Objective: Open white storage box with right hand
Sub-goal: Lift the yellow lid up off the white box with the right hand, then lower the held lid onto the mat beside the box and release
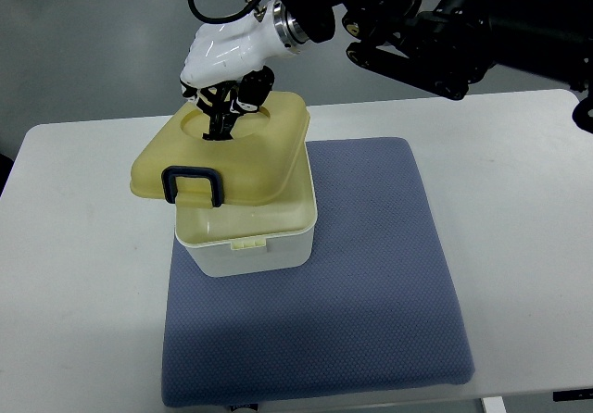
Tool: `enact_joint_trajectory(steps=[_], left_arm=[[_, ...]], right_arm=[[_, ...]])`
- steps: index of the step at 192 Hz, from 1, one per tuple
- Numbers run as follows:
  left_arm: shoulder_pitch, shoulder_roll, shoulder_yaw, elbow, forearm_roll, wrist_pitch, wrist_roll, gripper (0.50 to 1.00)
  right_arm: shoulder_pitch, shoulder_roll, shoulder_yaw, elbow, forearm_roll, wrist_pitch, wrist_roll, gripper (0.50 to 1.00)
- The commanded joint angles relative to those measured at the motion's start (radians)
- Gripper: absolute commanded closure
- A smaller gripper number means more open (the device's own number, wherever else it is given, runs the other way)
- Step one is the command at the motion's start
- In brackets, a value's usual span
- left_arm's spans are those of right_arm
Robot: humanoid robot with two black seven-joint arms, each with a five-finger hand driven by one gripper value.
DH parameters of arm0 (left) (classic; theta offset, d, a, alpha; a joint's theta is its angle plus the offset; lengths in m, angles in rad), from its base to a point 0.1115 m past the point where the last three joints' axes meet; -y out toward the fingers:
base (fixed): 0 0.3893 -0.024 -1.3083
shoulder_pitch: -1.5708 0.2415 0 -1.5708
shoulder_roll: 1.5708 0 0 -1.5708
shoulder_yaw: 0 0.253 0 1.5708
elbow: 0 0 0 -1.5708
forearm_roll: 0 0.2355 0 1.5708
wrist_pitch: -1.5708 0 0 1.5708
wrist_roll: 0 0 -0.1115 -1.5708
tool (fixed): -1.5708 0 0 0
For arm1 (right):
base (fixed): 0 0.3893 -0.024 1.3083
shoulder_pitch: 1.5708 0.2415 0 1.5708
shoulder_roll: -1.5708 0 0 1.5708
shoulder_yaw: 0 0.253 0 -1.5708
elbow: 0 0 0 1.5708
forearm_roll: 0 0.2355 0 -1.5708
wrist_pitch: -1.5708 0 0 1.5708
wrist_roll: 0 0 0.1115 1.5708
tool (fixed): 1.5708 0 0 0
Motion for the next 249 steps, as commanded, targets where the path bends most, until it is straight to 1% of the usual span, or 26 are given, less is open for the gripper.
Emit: enact_joint_trajectory(steps=[1, 59, 78, 105, 133, 150, 191, 207, 229, 249], left_arm=[[0.000, 0.000, -0.001, 0.000, 0.000, 0.000, 0.000, 0.500], [0.000, 0.000, -0.001, -0.002, 0.000, 0.000, -0.001, 0.500], [0.000, 0.000, -0.001, -0.002, 0.000, 0.000, 0.000, 0.500], [0.000, 0.000, -0.001, -0.003, 0.000, 0.000, 0.000, 0.500], [0.000, 0.000, -0.003, -0.005, 0.000, 0.000, 0.000, 0.500], [0.000, 0.000, -0.003, -0.005, 0.000, 0.000, 0.000, 0.500], [0.000, 0.000, -0.003, -0.006, 0.002, 0.000, 0.000, 0.500], [0.000, 0.000, -0.003, -0.006, 0.000, 0.000, 0.000, 0.500], [0.000, 0.000, -0.003, -0.005, 0.000, 0.000, 0.000, 0.500], [0.000, 0.000, -0.003, -0.005, 0.000, 0.000, 0.000, 0.500]], right_arm=[[0.001, -0.021, 0.022, 0.000, 0.003, -0.008, -0.002, 1.000], [-0.019, -0.112, 0.186, -0.011, 0.005, -0.008, -0.005, 1.000], [-0.068, -0.156, 0.238, -0.037, 0.032, -0.005, -0.008, 1.000], [-0.089, -0.216, 0.244, -0.072, 0.060, -0.007, -0.009, 1.000], [-0.146, -0.285, 0.244, -0.127, 0.124, 0.000, -0.009, 1.000], [-0.177, -0.308, 0.244, -0.158, 0.144, 0.000, -0.008, 1.000], [-0.261, -0.382, 0.243, -0.175, 0.146, 0.013, -0.011, 1.000], [-0.299, -0.394, 0.240, -0.175, 0.146, 0.020, -0.034, 1.000], [-0.336, -0.402, 0.223, -0.180, 0.144, 0.021, -0.049, 1.000], [-0.379, -0.400, 0.223, -0.193, 0.144, 0.049, -0.078, 1.000]])
